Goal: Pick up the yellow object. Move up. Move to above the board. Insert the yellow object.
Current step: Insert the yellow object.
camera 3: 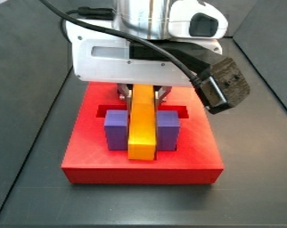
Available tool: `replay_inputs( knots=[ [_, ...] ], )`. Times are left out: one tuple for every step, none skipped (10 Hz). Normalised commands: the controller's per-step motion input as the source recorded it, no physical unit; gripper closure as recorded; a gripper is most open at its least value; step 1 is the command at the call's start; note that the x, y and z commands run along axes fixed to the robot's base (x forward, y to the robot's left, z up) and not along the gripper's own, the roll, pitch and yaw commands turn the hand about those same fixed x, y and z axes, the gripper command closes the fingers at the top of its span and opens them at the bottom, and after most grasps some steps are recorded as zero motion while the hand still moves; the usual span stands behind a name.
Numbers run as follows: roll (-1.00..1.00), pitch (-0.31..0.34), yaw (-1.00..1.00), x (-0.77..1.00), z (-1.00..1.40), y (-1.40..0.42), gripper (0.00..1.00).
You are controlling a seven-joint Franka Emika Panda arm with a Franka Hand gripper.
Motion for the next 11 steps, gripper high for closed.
replay_inputs(
  knots=[
    [0.00, 0.031, -0.08, -0.16, -0.08, 0.19, 1.00],
    [0.00, 0.001, -0.09, -0.19, -0.05, 0.13, 1.00],
    [0.11, 0.000, 0.00, -0.19, -0.28, -0.01, 1.00],
    [0.22, -0.010, 0.00, -0.10, -0.46, -0.08, 1.00],
    [0.26, 0.074, 0.13, 0.05, -0.45, -0.04, 1.00],
    [0.31, 0.124, 0.15, 0.10, -0.56, -0.14, 1.00],
    [0.26, 0.179, -0.14, 0.22, -0.60, -0.13, 1.00],
    [0.17, 0.194, -0.42, 0.27, -0.56, 0.00, 1.00],
    [0.16, 0.164, -0.44, 0.32, -0.51, -0.04, 1.00],
    [0.14, 0.144, -0.35, 0.25, -0.45, -0.05, 1.00],
    [0.23, 0.163, 0.00, 0.00, -0.42, 0.00, 1.00]
  ],
)
